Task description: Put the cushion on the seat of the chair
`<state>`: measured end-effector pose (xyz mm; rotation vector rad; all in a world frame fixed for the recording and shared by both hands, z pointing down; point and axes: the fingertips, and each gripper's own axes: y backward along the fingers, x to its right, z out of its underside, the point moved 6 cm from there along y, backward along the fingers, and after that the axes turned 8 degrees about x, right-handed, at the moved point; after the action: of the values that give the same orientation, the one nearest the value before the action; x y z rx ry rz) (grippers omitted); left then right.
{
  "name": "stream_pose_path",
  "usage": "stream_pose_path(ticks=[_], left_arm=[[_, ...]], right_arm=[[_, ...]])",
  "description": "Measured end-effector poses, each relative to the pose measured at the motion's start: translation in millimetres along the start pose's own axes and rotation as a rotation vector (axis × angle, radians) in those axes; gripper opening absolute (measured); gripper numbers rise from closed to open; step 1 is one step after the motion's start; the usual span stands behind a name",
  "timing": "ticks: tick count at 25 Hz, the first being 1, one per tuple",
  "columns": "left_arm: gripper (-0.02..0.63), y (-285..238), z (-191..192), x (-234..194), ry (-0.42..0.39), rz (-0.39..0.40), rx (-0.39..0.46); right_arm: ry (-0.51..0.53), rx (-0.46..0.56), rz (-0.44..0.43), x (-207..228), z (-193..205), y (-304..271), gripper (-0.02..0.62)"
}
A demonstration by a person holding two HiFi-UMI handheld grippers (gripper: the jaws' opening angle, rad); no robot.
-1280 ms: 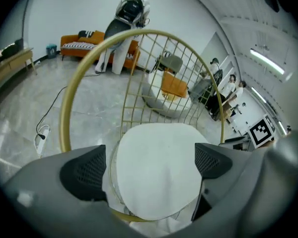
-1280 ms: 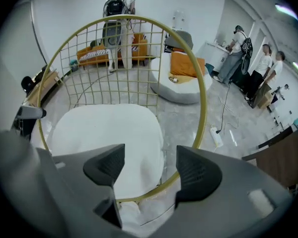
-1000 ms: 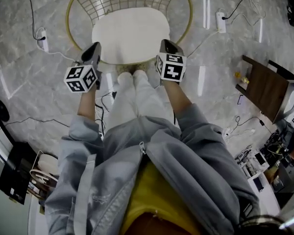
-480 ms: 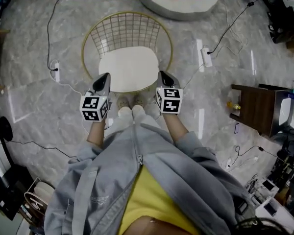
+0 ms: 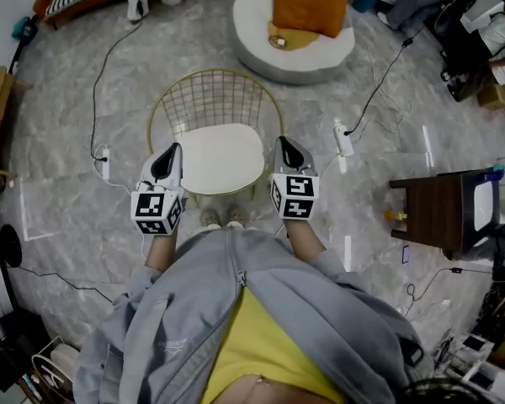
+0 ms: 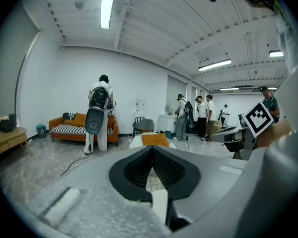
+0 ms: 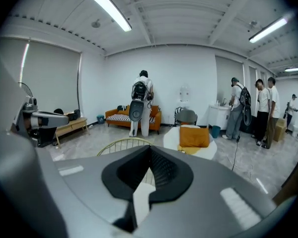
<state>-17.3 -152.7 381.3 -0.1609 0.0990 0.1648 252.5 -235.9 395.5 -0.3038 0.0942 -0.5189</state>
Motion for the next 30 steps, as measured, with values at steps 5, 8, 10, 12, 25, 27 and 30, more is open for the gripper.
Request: stream_pose_path(ticks=[5,8,10,12,25,27,30], left_arm=[[0.008,4.4,-63.4,9.4,-0.052,-0.018,0.145],[0.007,10.7,-97.7,16.7,-0.081,-0.03,0.215],[0.007,14.8,-115.4,19.9,-0.092,-0.034,0.244],[0.007,18.1,-129.6,23.0,-0.095,-0.039,0.268],[0.006,24.2,-160.7,31.7,-0.144,-0.038,0.287],[0.007,24.6,-160.1,31.9,-0.142,-0.034,0.279],[0.008,26.1,-158.8,32.6,-0.141,-0.025,0.276]], right_arm=[[0.076,0.179,-0.042,-10.3,-67.8,11.0,-0.001],[0.109,0.276,-0.072,-20.4,-102.6,20.2,-0.002],[0.125,0.331,-0.093,-28.5,-122.2,26.1,-0.002],[0.13,0.376,-0.113,-34.8,-138.9,31.7,-0.002],[0.156,0.463,-0.182,-57.6,-180.5,48.0,-0.002],[0.147,0.453,-0.186,-58.6,-178.7,47.4,-0.002],[0.137,0.44,-0.185,-60.1,-175.8,48.0,-0.002]])
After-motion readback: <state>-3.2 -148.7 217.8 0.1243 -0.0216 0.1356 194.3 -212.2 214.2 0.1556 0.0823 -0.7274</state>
